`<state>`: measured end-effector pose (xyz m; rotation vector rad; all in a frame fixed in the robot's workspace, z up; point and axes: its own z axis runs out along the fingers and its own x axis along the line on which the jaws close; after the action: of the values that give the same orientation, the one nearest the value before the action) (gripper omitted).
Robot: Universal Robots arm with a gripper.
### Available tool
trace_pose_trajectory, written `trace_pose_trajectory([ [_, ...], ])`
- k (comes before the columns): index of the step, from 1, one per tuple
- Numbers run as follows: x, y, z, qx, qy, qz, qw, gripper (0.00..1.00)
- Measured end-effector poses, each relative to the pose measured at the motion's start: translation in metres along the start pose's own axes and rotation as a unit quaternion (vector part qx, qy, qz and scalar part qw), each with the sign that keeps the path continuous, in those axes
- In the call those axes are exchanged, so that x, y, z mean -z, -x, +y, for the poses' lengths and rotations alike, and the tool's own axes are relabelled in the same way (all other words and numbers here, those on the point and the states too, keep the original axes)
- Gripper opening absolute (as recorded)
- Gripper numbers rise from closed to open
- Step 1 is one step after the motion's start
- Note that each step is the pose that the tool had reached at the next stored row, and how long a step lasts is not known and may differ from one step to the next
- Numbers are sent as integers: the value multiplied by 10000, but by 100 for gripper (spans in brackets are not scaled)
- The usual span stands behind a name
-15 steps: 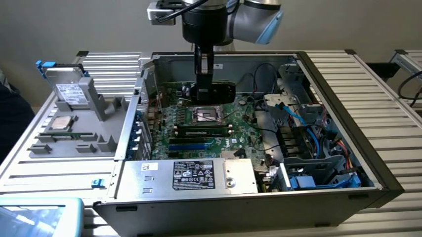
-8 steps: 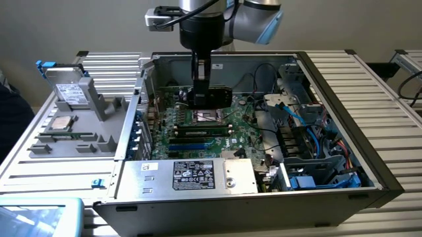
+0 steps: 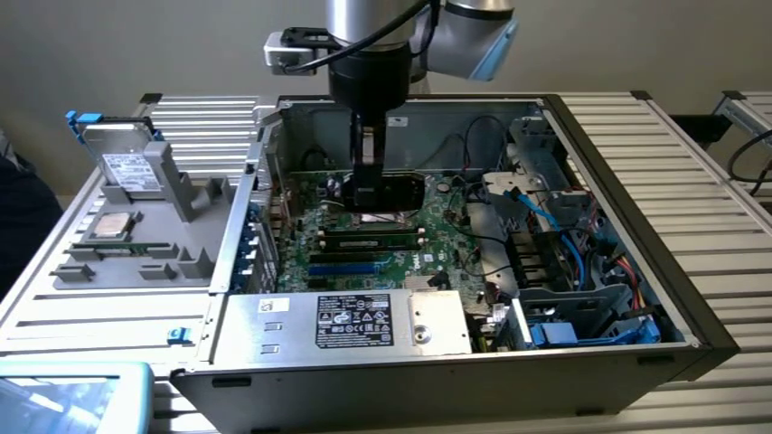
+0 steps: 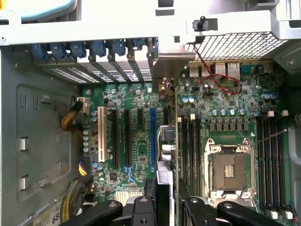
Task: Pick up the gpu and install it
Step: 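Insert the gpu into the slot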
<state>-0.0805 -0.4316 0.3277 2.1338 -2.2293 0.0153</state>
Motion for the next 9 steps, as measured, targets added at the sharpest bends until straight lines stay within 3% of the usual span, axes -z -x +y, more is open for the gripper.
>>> trace_pose_trajectory([
  [4,-45,-56,-3,-12,3,-53,10000,28],
  [9,-68,-69,1,-13,4,-53,10000,28],
])
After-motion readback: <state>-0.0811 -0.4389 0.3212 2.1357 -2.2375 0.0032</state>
